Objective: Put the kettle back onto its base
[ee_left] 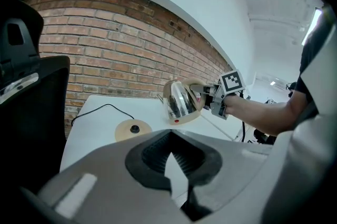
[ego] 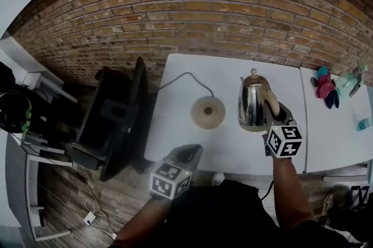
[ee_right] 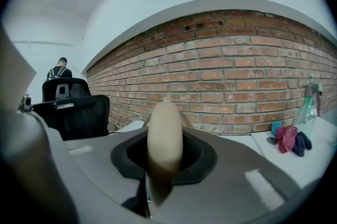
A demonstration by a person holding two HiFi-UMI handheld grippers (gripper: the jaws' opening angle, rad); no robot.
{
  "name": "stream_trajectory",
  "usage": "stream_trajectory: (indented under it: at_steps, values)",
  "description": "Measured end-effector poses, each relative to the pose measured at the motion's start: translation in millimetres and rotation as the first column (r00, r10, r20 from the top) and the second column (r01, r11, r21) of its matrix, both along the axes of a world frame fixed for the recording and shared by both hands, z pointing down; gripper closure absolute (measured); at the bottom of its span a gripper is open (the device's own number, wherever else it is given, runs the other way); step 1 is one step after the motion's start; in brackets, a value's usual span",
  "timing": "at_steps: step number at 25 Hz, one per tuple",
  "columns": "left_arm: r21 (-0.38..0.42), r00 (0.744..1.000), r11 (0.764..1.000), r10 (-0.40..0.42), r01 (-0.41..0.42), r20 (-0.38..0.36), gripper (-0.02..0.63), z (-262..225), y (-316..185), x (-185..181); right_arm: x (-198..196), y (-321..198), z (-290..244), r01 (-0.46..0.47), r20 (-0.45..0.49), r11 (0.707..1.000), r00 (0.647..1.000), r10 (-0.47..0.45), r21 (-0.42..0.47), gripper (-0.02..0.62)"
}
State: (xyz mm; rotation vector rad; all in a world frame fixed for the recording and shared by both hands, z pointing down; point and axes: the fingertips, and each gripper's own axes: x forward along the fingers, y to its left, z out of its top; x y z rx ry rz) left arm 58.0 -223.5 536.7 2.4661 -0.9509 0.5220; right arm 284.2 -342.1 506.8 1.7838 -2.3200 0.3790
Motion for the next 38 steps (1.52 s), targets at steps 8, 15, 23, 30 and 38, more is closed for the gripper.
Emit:
stream_trajectory:
  at_steps: [8, 15, 23, 30, 38]
  values:
    - [0.000, 0.999, 0.999, -0.043, 0.043, -0.002, 0.606, -2, 2, -27, -39, -5, -5, 0.050, 0.010, 0.999, 0.999, -0.050, 0.009, 0.506]
    - [-0.007, 0.996, 0.996, -0.084, 0.084, -0.006, 0.606, -4, 6, -53, -73, -10, -8, 0.089, 0.016, 0.996, 0.996, -0.090, 0.013, 0.506]
    - [-0.006, 0.991, 0.991, -0.130, 0.130, -0.005, 0.606, 0, 6, -82, -109, -19, -7, 0.124, 0.024, 0.992, 0.992, -0.124, 0.017, 0.506]
    - [-0.016, 0.988, 0.988, -0.156, 0.156, -0.007, 0.606, 5, 10, -98, -139, -31, -1, 0.156, 0.038, 0.988, 0.987, -0.157, 0.024, 0.506]
    - [-0.024, 0.981, 0.980, -0.195, 0.195, 0.009, 0.606, 11, 14, -117, -165, -47, 7, 0.172, 0.050, 0.984, 0.983, -0.174, 0.039, 0.506]
